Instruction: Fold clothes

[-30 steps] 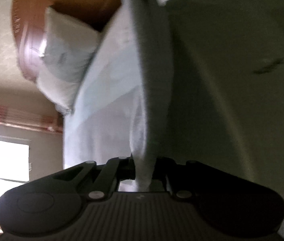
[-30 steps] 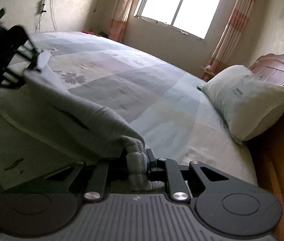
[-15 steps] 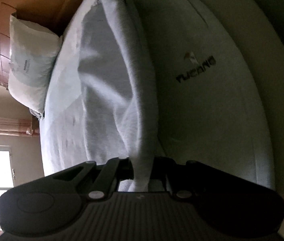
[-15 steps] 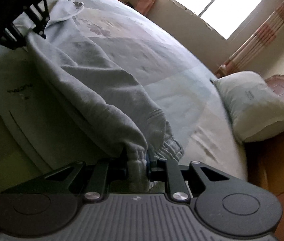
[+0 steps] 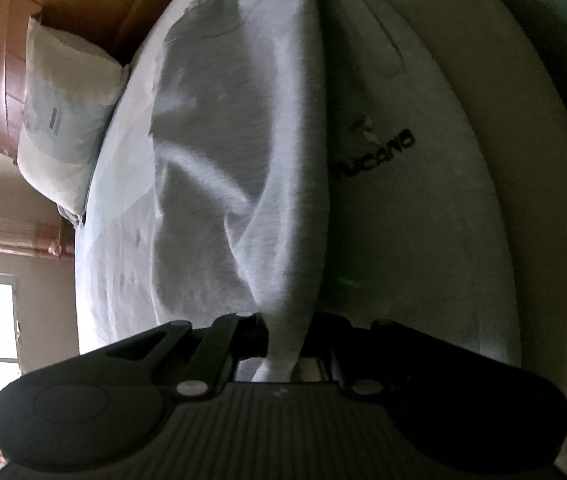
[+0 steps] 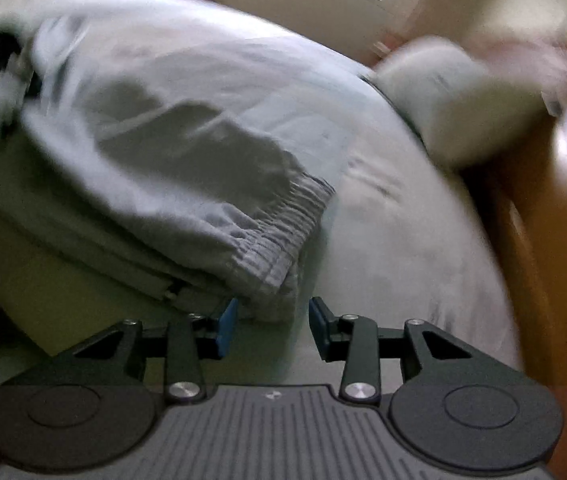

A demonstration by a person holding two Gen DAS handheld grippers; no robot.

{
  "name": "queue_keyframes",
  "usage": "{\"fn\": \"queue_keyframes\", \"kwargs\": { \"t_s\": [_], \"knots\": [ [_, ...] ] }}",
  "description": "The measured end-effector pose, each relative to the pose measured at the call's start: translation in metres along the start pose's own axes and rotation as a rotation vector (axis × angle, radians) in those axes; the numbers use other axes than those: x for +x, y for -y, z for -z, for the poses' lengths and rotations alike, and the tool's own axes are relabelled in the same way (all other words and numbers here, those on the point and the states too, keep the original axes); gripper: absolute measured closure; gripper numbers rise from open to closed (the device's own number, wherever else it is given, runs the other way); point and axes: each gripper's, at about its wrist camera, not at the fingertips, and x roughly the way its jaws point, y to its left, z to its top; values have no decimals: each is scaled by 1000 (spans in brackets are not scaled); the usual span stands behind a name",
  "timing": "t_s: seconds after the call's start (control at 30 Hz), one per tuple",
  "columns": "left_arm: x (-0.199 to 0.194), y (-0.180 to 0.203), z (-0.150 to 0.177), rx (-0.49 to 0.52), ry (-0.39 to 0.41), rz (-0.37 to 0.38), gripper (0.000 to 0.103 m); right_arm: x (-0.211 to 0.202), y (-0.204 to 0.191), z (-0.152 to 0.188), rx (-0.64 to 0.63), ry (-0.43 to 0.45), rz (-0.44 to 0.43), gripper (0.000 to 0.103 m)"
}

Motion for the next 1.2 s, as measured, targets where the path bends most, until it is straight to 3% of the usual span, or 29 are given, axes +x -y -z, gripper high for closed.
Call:
{"fn": "queue_keyframes", "kwargs": {
  "t_s": [0.37, 0.43, 0.5, 0.6, 0.8, 0.9, 1.03, 1.2],
  "knots": [
    [-6, -5, 1, -31, 8, -8, 98, 43, 26, 19, 907, 97, -378, 53],
    [-6, -6, 0, -39, 10, -9, 98, 48, 29, 21, 1004, 124, -396, 53],
    [-10, -4, 1, -36, 12, -10, 98, 54, 29, 20, 1018, 139, -350, 57],
    [-15, -5, 1, -21, 16, -10, 98, 63, 26, 15, 979, 138, -286, 95],
    [-36, -12, -5, 16, 56, -29, 98, 43, 31, 8, 889, 179, -242, 96],
    [-39, -7, -11, 24, 83, -3, 98, 39, 28, 11, 817, 146, -188, 96],
    [-21, 5, -18, 20, 57, 32, 96, 49, 19, 15, 753, 75, -131, 94],
    [-33, 3, -16, -49, 62, 27, 87, 35, 13, 9, 712, 84, -75, 72]
  ]
}}
